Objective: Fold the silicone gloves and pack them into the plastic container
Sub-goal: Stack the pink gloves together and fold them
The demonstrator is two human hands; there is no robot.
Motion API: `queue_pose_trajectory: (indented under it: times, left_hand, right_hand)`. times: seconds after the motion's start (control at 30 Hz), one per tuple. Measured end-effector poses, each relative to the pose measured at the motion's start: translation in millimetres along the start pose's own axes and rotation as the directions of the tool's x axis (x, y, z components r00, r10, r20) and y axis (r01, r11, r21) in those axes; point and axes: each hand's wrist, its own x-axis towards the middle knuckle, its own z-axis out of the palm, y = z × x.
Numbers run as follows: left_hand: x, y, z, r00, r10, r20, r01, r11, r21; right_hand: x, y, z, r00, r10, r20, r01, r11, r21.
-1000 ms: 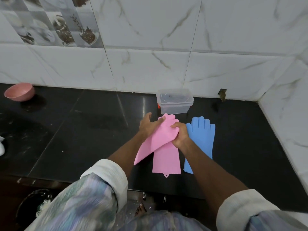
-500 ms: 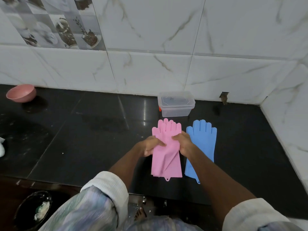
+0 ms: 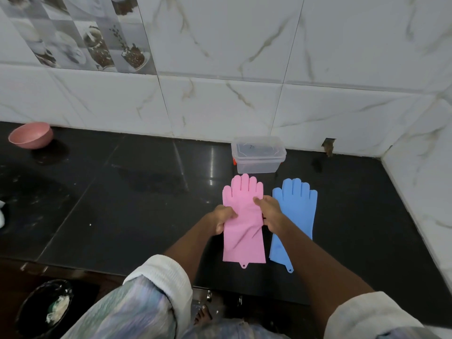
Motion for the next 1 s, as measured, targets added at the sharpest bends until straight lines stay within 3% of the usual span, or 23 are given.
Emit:
queue_pose_trajectory:
  times: [0.17,0.33,0.43,0.57,0.67,0.83,1.0]
  left_hand:
    - [-6,4,-1,0.988,-0.058,0.142,0.085,0.978,-0.190]
    - [-8,-4,-3,0.992,-0.044,0.122,0.029,0.992,0.123]
    - [-7,-15,-6,0.998,0.011,0.064,-0.029,0.956,0.293]
    - [-2,-22,-6,0.991,0.135,0.001,-0.122,0.894,0.431]
    - [-3,-24,-5,0.979,0.205,-0.020,-0.166,0.841,0.515]
    - [-1,-34,-4,0.954,0.296,-0.048,-0.213,0.783,0.585]
    - [-1,-40,-1,0.942,0.315,-0.117,-0.200,0.804,0.560]
  right_hand:
    - [1,-9,-3,0.996,-0.063,0.067,0.072,0.987,-0.141]
    - [2,-5,-6,0.992,-0.111,0.067,0.126,0.947,-0.297]
    - [1,-1,-5,0.989,-0.130,0.067,0.145,0.925,-0.351]
    - [-4,9,-1,0.963,-0.263,0.052,0.255,0.841,-0.476]
    - [-8,18,4,0.940,-0.341,0.002,0.287,0.789,-0.543]
    - [-13,38,3,0.933,-0.353,-0.071,0.250,0.778,-0.576]
    - [-21,57,-6,0.927,-0.347,0.141,0.337,0.613,-0.715]
